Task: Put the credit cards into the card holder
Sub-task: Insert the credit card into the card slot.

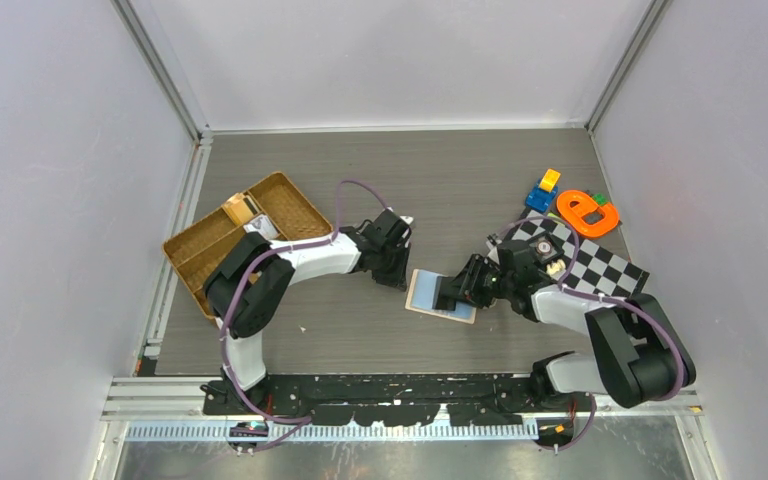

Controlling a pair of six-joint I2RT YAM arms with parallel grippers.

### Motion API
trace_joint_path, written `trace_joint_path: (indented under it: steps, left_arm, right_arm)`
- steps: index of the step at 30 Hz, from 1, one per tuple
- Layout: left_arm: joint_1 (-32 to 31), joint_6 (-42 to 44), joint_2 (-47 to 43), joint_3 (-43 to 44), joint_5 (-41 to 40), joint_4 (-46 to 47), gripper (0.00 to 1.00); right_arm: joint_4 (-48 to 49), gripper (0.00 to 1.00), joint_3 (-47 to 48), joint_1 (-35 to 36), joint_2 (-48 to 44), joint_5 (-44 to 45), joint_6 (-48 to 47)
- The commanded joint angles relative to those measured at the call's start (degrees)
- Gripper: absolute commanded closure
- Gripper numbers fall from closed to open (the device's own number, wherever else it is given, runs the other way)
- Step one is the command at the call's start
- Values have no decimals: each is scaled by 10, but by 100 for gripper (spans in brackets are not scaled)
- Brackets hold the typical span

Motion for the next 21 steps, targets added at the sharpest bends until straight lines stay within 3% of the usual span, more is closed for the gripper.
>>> trace_joint_path:
  steps: [1,11,18,21]
  left_arm:
    - [-2,-3,10,-27,-17,-20,100]
    - [-5,-19,10,-36,7,9,100]
    - [-11,-31,26,-40,26,32,100]
    - [-13,-33,31,-39,29,35,100]
  right_arm:
    - [-105,59,20,1,-24,72,-42]
    - [-178,49,45,13,-33,117,-47]
    - [-222,46,63,45,-29,194,-36]
    - [-258,39,81,62,-20,239,-27]
